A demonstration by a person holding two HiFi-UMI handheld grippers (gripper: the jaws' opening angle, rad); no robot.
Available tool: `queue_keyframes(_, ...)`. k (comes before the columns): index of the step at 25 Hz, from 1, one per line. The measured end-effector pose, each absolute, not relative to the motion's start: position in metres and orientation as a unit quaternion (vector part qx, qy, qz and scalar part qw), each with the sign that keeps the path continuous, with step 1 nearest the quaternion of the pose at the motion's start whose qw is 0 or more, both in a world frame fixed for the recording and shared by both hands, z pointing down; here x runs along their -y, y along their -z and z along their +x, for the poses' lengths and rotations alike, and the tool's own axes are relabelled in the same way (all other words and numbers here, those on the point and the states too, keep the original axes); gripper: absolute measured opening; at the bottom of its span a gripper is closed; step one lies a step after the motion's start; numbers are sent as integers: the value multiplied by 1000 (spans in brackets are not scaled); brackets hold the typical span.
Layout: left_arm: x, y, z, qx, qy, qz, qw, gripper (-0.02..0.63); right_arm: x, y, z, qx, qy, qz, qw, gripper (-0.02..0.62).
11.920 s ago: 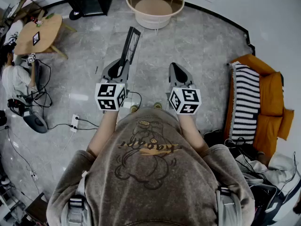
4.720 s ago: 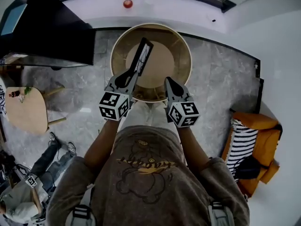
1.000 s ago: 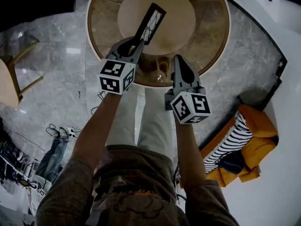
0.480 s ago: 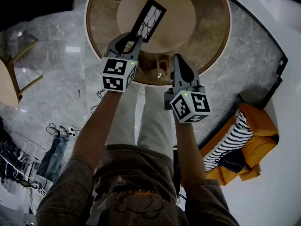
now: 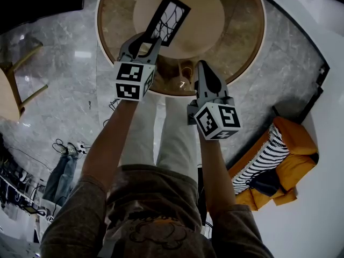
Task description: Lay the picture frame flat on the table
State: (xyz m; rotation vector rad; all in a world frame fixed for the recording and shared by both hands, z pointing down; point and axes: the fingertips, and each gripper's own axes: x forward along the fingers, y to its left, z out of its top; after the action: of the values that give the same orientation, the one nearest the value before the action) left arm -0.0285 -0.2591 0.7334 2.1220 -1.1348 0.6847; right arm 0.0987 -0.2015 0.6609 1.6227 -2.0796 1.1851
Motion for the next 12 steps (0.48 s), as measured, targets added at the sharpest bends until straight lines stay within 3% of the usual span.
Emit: queue_keyframes(12, 262, -743, -33, 443, -262, 799, 311, 183, 197, -669, 102, 712, -413, 553, 128, 20)
